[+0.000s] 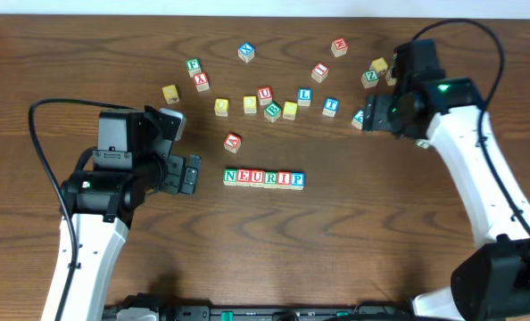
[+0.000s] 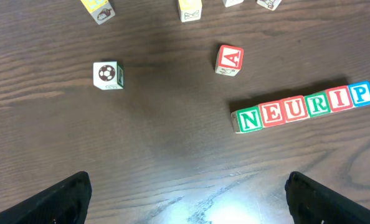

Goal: Spell out NEURIPS
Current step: 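Search over the scattered blocks with the right gripper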

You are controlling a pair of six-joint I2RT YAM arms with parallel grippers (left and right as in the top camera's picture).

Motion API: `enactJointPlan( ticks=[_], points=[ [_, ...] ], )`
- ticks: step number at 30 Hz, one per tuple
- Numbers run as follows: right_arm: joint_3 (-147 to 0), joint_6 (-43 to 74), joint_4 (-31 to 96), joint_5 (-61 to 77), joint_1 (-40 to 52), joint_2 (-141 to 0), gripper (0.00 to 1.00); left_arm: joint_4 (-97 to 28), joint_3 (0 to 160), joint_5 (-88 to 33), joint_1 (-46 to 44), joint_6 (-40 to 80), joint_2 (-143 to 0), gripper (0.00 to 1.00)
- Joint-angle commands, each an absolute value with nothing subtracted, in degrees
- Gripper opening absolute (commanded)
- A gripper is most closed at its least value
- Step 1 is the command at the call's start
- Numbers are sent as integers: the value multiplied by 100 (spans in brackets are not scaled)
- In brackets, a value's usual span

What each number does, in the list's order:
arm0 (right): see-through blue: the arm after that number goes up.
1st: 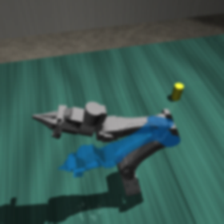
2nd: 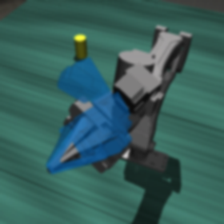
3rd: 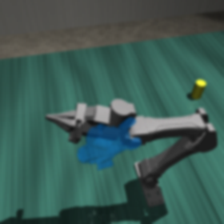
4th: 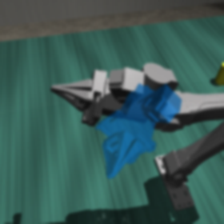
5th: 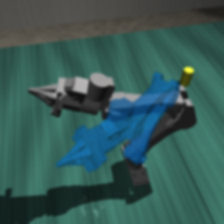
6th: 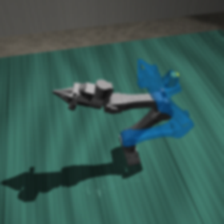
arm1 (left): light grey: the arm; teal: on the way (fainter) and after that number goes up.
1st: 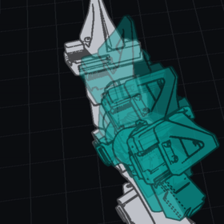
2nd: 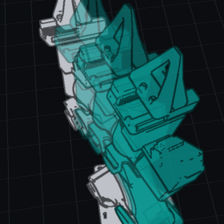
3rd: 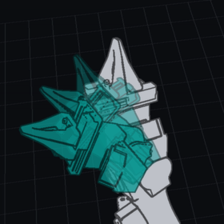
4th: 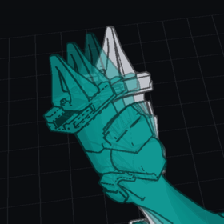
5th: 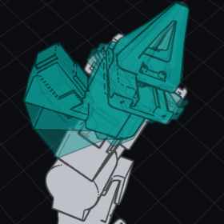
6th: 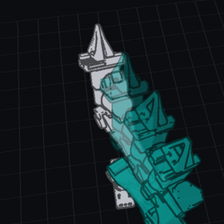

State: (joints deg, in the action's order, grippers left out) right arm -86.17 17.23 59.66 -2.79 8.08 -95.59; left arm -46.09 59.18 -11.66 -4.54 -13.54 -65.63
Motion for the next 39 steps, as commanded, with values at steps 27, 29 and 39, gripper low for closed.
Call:
enactJointPlan(
  ticks=[27, 29, 39],
  points=[
    [-12112, 408, 7690, -823, -607, -12674, 99, -4604, 6062, -1111, -429, -1389, -6558, 98],
    [-12112, 113, 7660, -666, -692, -12674, 99, -4604, 6060, -1111, -429, -1389, -6558, 98],
    [-12112, -421, 7371, -239, -751, -12678, 99, -4604, 6062, -1111, -429, -1389, -6558, 98]
  ],
)
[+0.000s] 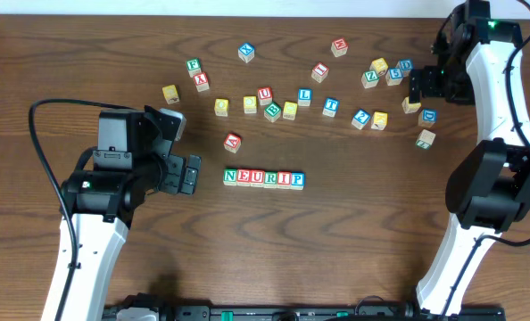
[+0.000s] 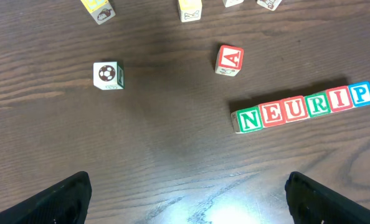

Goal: Spell out NEURIPS
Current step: 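Search over the scattered blocks with the right gripper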

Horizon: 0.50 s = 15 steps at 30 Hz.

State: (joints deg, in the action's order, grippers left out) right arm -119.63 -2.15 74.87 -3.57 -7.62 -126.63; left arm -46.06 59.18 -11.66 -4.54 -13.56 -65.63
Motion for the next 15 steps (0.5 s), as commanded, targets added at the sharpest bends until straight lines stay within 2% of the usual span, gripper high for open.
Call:
enactJointPlan(
  ticks=[1, 10, 15],
  points=[
    [-12112, -421, 7297, -237, -744, -12680, 99, -4604, 6060, -1111, -429, -1389, -6558, 98],
    [-12108, -659, 6630, -126, -740, -12879, 99, -4604, 6060, -1111, -429, -1389, -6558, 98],
    [-12108, -794, 6401, -69, -707, -13472, 95, -4604, 6060, -1111, -429, -1389, -6558, 98]
  ],
)
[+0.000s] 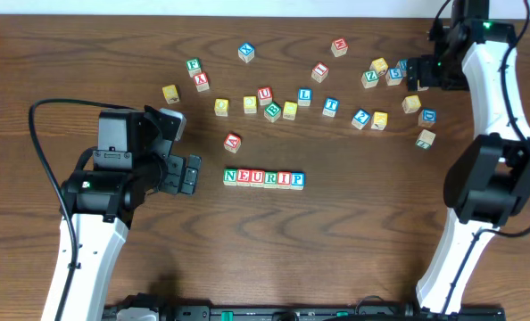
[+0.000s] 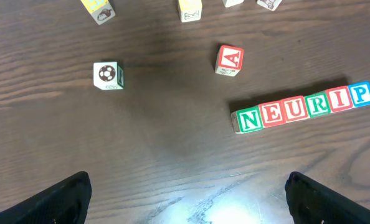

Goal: Spell out NEURIPS
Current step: 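Search over the scattered blocks with the right gripper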

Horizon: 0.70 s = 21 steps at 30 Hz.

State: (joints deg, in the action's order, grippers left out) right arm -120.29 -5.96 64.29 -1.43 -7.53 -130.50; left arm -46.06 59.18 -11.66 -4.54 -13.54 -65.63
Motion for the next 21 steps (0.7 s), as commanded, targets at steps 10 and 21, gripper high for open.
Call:
enactJointPlan(
  ticks=[10, 21],
  points=[
    [-12108, -1398, 6088, -47, -495, -13878, 96, -4604, 6062, -1111, -429, -1389, -6558, 98],
    [-12105, -1444, 6086, -49, -451, -13885, 89, -4604, 6062, -1111, -429, -1391, -6558, 98]
  ],
)
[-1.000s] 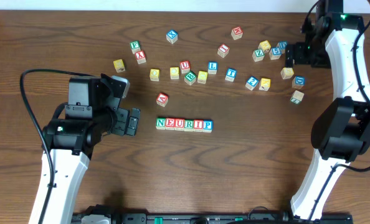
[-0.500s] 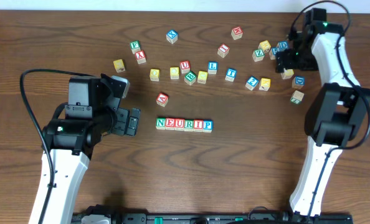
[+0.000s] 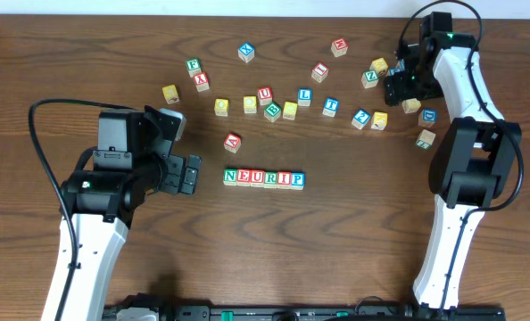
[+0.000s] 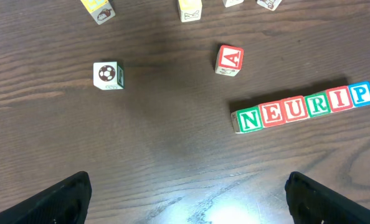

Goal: Spell out NEURIPS
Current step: 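Search over the scattered blocks with the right gripper, then lower the right gripper and grasp the yellow S block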

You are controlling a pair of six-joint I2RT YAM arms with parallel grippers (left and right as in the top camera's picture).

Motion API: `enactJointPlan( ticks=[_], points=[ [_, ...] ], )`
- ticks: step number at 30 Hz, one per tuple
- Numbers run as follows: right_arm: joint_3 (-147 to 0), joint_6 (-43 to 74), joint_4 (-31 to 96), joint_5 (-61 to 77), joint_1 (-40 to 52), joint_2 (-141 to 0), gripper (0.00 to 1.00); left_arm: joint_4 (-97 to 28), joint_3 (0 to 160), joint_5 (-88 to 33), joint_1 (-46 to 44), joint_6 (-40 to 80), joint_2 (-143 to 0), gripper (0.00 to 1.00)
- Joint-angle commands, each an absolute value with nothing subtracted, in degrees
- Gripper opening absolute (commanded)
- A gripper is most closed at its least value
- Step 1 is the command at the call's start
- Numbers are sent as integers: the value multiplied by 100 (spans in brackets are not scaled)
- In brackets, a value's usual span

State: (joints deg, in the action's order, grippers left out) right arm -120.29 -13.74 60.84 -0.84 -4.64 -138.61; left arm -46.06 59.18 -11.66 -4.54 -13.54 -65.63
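Note:
Six blocks in a row [image 3: 263, 178] read NEURIP at the table's middle; the left wrist view shows the same row [image 4: 303, 109] at its right side. My left gripper [image 3: 192, 174] hangs left of the row, open [image 4: 188, 199] with bare wood between its fingers. My right gripper [image 3: 397, 86] is at the far right over a cluster of loose blocks, beside a Z block [image 3: 369, 78] and a yellow block [image 3: 378, 65]. Its jaws are too dark to make out, and it hides whatever lies under it.
Several loose letter blocks lie scattered across the far half of the table, among them a red A [image 3: 233, 141], a blue L [image 3: 304, 94] and a blue T [image 3: 331, 105]. A white block with a ball picture [image 4: 107, 74] lies left of the row. More blocks [image 3: 425, 137] sit at the right.
My right gripper has moved left and slightly nearer, from the far right edge of the cluster to over the blocks beside the Z block. The left arm and the row are unchanged.
The NEURIP row stood the same at every moment, and my left gripper stayed open beside it. My right gripper was first low by the blocks at middle right, then at the far right, then near the back, and now over the cluster.

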Motion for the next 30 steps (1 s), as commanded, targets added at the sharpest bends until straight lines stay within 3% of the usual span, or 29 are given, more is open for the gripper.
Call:
enactJointPlan(
  ticks=[1, 9, 30],
  points=[
    [-12105, -1446, 6084, -51, -451, -13885, 89, -4604, 6062, -1111, -429, -1389, -6558, 98],
    [-12086, -1406, 6034, -47, -462, -13889, 77, -4604, 6062, -1111, -429, -1389, -6558, 98],
    [-11837, -1597, 6016, -152, -497, -13889, 72, -4604, 6062, -1111, -429, -1389, -6558, 98]
  ],
)
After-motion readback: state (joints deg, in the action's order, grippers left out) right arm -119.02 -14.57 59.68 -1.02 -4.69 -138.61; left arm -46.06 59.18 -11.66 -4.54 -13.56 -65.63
